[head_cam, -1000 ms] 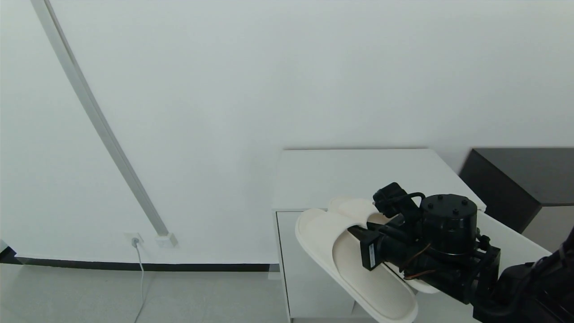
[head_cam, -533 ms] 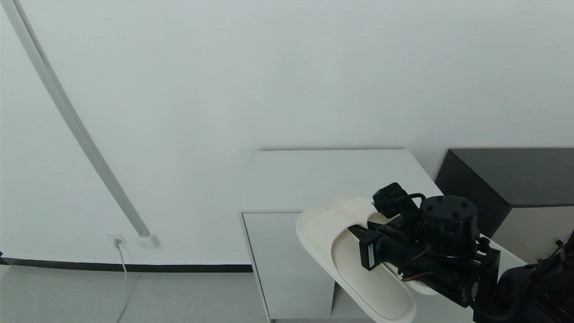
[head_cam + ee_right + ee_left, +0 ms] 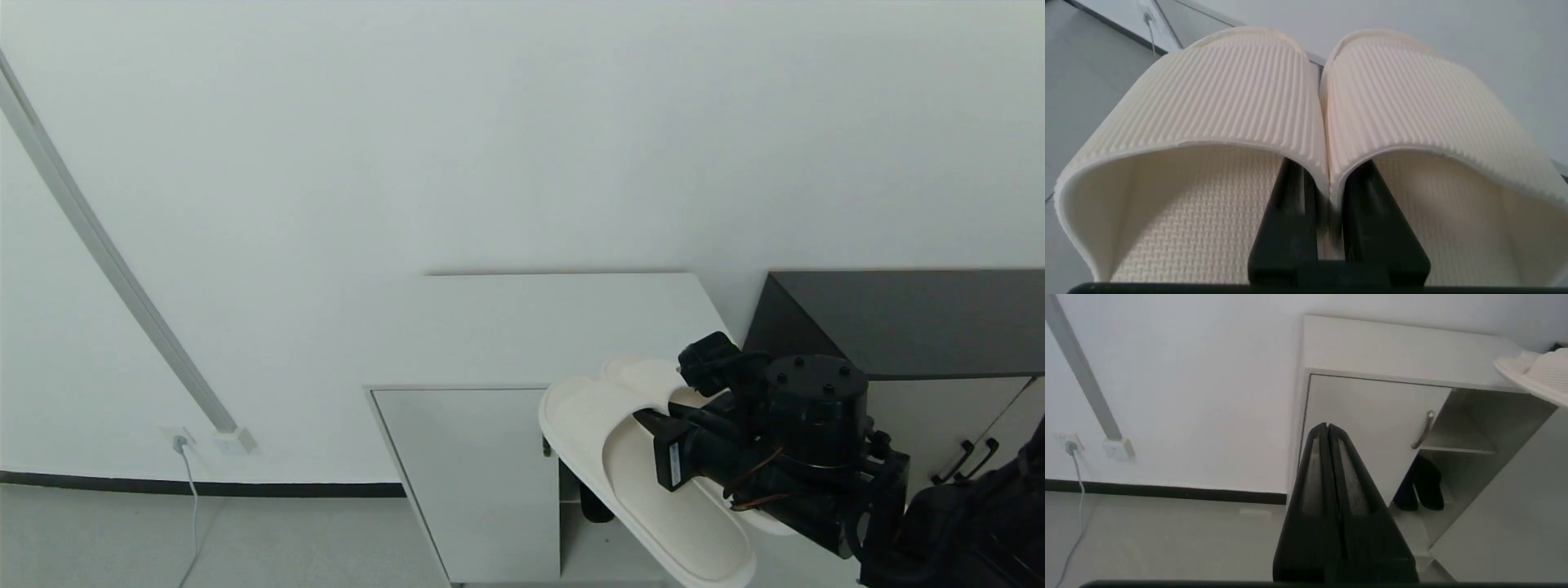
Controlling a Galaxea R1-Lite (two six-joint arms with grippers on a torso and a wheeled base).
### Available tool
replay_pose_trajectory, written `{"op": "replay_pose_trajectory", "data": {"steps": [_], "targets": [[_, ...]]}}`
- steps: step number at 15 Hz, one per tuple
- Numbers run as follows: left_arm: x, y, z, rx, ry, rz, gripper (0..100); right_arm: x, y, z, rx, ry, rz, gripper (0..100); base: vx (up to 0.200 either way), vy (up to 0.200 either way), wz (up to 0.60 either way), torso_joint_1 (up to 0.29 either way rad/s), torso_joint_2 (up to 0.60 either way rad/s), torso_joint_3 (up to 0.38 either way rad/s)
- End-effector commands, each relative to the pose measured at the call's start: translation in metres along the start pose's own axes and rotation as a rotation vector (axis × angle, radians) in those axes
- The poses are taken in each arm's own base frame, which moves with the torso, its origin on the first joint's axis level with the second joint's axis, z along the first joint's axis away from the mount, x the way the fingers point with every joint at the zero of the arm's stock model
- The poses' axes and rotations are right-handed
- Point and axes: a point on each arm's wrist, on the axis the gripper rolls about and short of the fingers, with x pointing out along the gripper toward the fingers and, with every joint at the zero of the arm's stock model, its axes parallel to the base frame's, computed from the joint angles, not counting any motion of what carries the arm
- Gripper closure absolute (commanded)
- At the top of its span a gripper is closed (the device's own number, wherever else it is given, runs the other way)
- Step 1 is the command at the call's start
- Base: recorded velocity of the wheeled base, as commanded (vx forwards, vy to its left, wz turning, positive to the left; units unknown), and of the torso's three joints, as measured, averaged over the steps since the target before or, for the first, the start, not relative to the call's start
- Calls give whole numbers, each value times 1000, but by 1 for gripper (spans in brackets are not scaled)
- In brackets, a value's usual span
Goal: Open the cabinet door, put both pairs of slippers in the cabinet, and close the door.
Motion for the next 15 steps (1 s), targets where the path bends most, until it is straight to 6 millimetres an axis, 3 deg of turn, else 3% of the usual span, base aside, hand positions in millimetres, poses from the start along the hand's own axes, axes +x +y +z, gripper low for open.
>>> {"op": "replay_pose_trajectory", "data": {"steps": [1,15], "targets": [[0,0,0,-3,0,2,100,0,0,-1,-1,2,1,100,0,0,0,0,0,0],[0,0,0,-1,1,2,100,-2,2,-6,-6,24,5,100,0,0,0,0,0,0]]}}
